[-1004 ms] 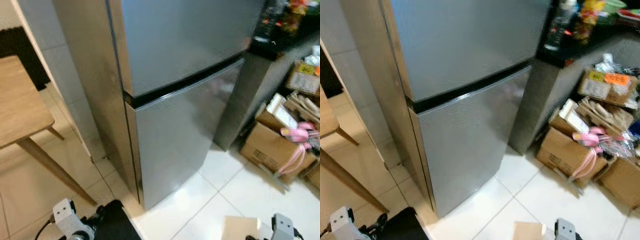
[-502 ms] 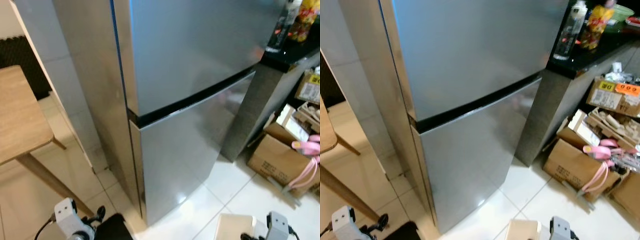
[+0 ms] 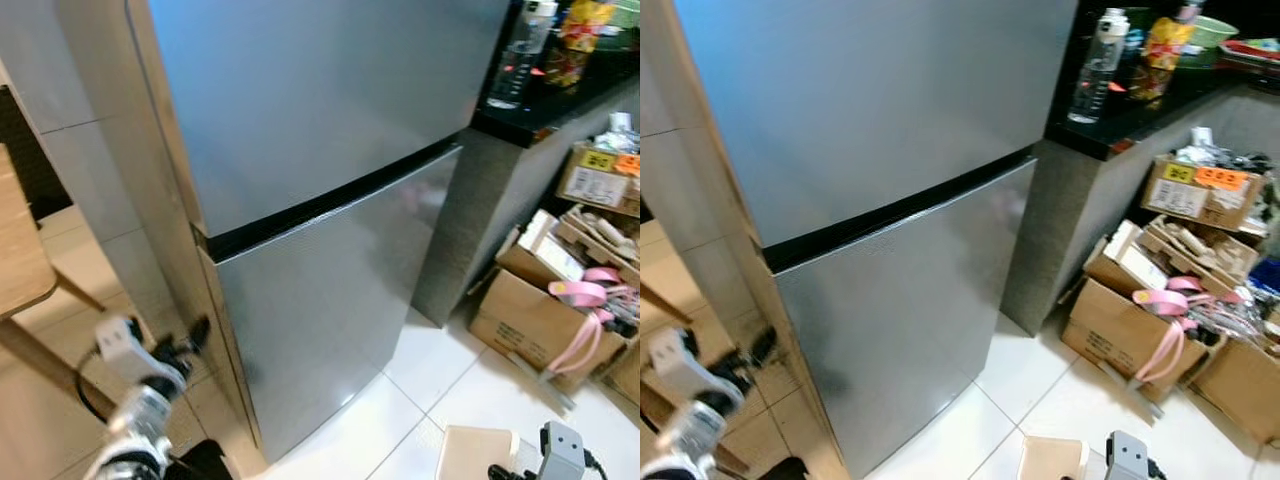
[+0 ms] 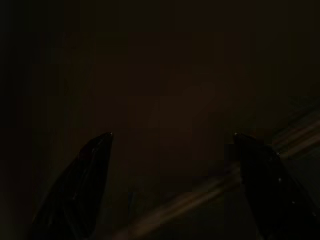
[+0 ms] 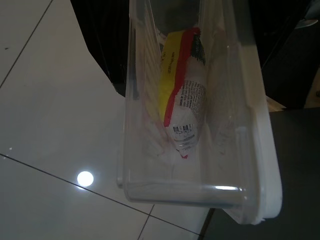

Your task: Restocking fridge

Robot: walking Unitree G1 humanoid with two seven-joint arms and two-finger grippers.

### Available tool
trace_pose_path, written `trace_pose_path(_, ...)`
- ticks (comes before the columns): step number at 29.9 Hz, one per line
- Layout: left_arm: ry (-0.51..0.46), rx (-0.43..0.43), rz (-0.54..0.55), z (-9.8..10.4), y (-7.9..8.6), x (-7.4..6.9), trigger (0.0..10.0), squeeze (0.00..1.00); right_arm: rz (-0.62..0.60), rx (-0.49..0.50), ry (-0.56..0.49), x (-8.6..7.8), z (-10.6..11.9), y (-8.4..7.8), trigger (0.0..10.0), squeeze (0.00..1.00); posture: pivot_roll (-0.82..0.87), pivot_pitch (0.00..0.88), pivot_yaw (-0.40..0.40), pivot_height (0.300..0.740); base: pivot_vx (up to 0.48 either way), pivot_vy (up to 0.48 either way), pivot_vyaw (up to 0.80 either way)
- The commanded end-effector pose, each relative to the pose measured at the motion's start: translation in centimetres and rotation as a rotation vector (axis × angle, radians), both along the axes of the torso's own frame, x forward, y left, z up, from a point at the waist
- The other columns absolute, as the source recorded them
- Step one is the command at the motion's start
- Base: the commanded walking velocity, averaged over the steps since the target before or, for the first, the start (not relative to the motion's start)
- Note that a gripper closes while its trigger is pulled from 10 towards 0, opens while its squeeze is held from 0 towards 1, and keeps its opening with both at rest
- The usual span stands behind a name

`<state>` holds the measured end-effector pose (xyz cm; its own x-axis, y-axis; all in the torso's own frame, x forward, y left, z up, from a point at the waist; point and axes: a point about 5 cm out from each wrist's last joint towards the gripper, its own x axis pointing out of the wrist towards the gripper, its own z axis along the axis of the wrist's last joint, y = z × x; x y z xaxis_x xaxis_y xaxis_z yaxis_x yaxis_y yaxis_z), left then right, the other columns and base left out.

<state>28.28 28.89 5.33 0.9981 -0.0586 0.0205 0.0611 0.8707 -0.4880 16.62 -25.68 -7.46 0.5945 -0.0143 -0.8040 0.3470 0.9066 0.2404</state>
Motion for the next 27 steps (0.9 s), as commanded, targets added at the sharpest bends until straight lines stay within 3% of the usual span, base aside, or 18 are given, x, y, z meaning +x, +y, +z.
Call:
trace_pose_path(1, -0.164, 0.036, -0.117, 3.9, 0.8, 1.4, 10.0, 1.00, -0.003, -0.001, -0.007, 0.0, 0.1, -0.1, 10.0, 0.00, -0.08, 0.003, -0.039, 0.740, 0.000, 0.000, 0.00)
trace_pose_path(2, -0.232, 0.049, -0.214, 5.5, 0.5, 1.8, 10.0, 1.00, -0.004, -0.002, -0.004, -0.1, 0.0, -0.2, 10.0, 0.00, -0.08, 0.006, -0.038, 0.740, 0.000, 0.000, 0.00)
trace_pose_path(5, -0.268, 0.058, -0.286, 6.5, 0.3, 1.9, 10.0, 1.00, -0.005, -0.002, -0.002, -0.2, 0.0, -0.2, 10.0, 0.00, -0.08, 0.006, -0.038, 0.740, 0.000, 0.000, 0.00)
trace_pose_path(6, -0.287, 0.069, -0.378, 7.1, -0.2, 1.8, 10.0, 1.00, -0.006, -0.003, 0.000, -0.3, 0.0, -0.2, 10.0, 0.00, -0.08, 0.010, -0.036, 0.740, 0.000, 0.000, 0.00)
trace_pose_path(7, -0.287, 0.069, -0.378, 7.1, -0.2, 1.8, 10.0, 1.00, -0.006, -0.003, 0.000, -0.3, 0.0, -0.2, 10.0, 0.00, -0.08, 0.010, -0.036, 0.740, 0.000, 0.000, 0.00)
trace_pose_path(8, -0.289, 0.088, -0.477, 7.5, -0.7, 1.6, 10.0, 1.00, -0.006, -0.003, 0.002, -0.4, -0.1, -0.2, 10.0, 0.00, -0.08, 0.010, -0.036, 0.740, 0.000, 0.000, 0.00)
trace_pose_path(9, -0.289, 0.088, -0.477, 7.5, -0.7, 1.6, 10.0, 1.00, -0.006, -0.003, 0.002, -0.4, -0.1, -0.2, 10.0, 0.00, -0.08, 0.010, -0.036, 0.740, 0.000, 0.000, 0.00)
trace_pose_path(10, -0.279, 0.109, -0.582, 7.7, -1.4, 1.4, 10.0, 1.00, -0.008, -0.004, 0.004, -0.4, -0.1, -0.2, 10.0, 0.00, -0.08, 0.013, -0.033, 0.740, 0.000, 0.000, 0.00)
trace_pose_path(11, -0.279, 0.109, -0.582, 7.7, -1.4, 1.4, 10.0, 1.00, -0.008, -0.004, 0.004, -0.4, -0.1, -0.2, 10.0, 0.00, -0.08, 0.013, -0.033, 0.740, 0.000, 0.000, 0.00)
trace_pose_path(12, -0.259, 0.135, -0.672, 7.6, -2.0, 1.1, 10.0, 1.00, -0.010, -0.004, 0.005, -0.5, -0.1, -0.2, 10.0, 0.00, -0.08, 0.013, -0.033, 0.740, 0.000, 0.000, 0.00)
trace_pose_path(16, -0.202, 0.206, -0.770, 7.0, -2.9, 0.8, 10.0, 1.00, -0.014, -0.005, 0.006, -0.5, -0.1, -0.3, 10.0, 0.00, -0.09, 0.014, -0.033, 0.740, 0.000, 0.000, 0.00)
trace_pose_path(19, -0.144, 0.279, -0.781, 5.8, -3.2, 0.5, 10.0, 0.97, -0.015, -0.006, 0.009, -0.6, -0.2, -0.3, 10.0, 0.00, -0.09, 0.014, -0.033, 0.740, 0.000, 0.000, 0.00)
trace_pose_path(21, -0.144, 0.279, -0.781, 5.8, -3.2, 0.5, 10.0, 0.97, -0.015, -0.006, 0.009, -0.6, -0.2, -0.3, 10.0, 0.00, -0.09, 0.014, -0.033, 0.740, 0.000, 0.000, 0.00)
trace_pose_path(22, -0.128, 0.306, -0.783, 5.4, -3.3, 0.3, 10.0, 0.01, -0.015, -0.006, 0.010, -0.7, -0.2, -0.3, 10.0, 0.00, -0.09, 0.014, -0.033, 0.740, 0.000, 0.000, 0.00)
trace_pose_path(27, -0.099, 0.304, -0.816, 4.7, -4.7, -0.3, 10.0, 0.00, -0.012, -0.006, 0.007, -0.5, -0.1, -0.3, 10.0, 0.00, -0.09, 0.012, -0.040, 0.740, 0.000, 0.000, 0.00)
